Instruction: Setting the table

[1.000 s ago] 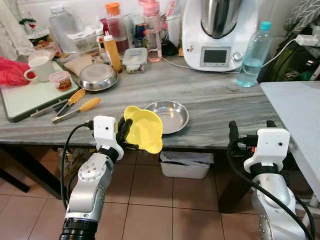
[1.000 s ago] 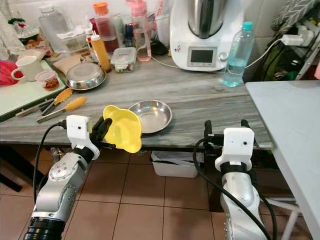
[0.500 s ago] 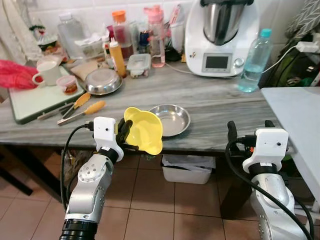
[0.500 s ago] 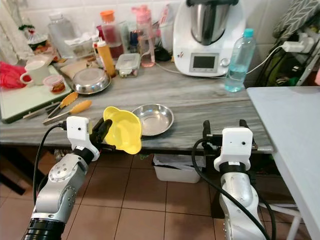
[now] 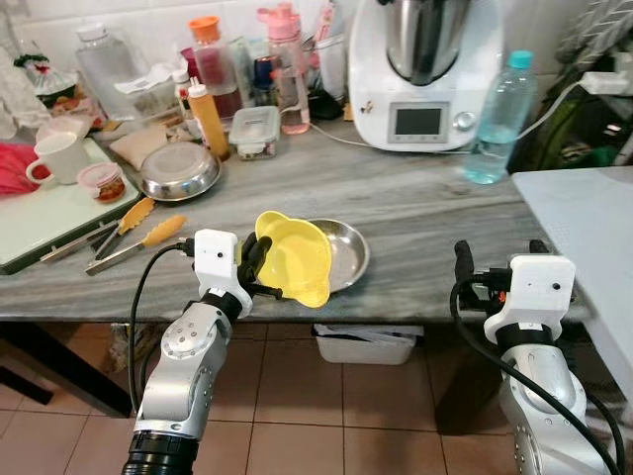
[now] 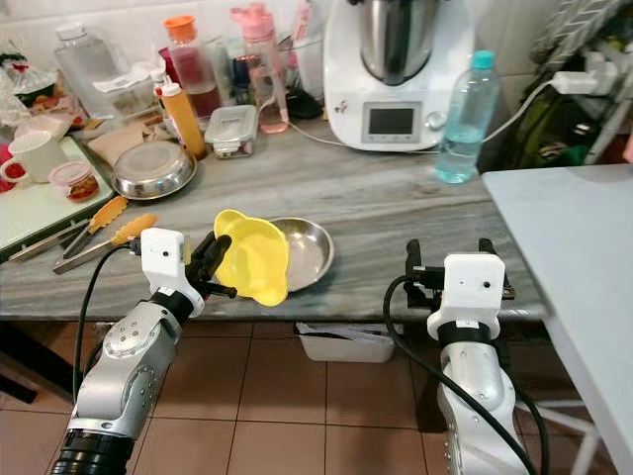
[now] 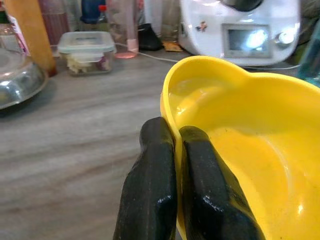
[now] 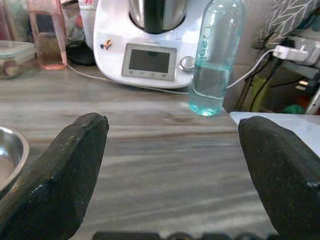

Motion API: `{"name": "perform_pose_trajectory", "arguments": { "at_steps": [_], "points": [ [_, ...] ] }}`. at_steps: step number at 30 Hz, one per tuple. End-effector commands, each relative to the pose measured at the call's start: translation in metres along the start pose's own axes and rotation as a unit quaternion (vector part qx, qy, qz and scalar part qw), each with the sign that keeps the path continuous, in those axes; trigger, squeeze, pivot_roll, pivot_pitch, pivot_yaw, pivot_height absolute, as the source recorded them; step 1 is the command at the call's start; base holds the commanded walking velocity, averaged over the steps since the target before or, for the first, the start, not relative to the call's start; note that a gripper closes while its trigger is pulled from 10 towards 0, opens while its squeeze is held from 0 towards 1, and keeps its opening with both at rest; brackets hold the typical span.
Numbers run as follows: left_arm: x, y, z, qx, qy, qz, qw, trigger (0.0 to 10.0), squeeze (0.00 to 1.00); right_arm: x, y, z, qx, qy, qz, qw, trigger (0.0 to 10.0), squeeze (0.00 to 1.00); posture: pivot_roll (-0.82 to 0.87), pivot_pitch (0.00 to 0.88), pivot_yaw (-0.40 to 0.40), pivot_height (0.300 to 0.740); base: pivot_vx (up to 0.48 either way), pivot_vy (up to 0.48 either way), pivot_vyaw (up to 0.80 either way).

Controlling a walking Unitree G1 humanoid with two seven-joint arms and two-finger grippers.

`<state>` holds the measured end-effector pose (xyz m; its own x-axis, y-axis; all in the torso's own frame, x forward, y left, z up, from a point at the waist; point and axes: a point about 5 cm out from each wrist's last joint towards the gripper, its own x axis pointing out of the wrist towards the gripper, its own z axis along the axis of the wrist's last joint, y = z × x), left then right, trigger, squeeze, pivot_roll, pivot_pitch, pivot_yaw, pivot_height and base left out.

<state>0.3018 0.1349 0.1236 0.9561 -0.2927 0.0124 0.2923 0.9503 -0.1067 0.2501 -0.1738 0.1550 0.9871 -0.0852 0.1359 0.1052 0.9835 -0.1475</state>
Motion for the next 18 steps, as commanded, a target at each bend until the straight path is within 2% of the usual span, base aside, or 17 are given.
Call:
{"name": "perform_pose_trajectory", "arguments": {
  "at_steps": [1, 11, 18],
  "points": [
    [0.003, -0.003, 0.003, 0.000, -0.004, -0.004, 1.000, 10.0, 0.00, -0.001, -0.005, 0.000, -0.004, -0.002, -0.007, 1.000, 10.0, 0.00, -0.13, 0.000, 0.098, 0.740, 0.371, 0.000, 0.00],
    [0.003, -0.001, 0.005, 0.000, -0.007, -0.002, 1.000, 10.0, 0.00, -0.001, -0.004, 0.000, -0.004, -0.002, -0.005, 1.000, 10.0, 0.00, -0.13, 0.000, 0.098, 0.740, 0.361, 0.000, 0.00],
    [0.008, 0.006, 0.015, 0.007, -0.028, 0.018, 0.999, 10.0, 0.00, -0.002, -0.004, 0.000, -0.003, -0.001, -0.003, 1.000, 10.0, 0.00, -0.13, 0.000, 0.099, 0.740, 0.000, 0.000, 0.00]
  ]
}}
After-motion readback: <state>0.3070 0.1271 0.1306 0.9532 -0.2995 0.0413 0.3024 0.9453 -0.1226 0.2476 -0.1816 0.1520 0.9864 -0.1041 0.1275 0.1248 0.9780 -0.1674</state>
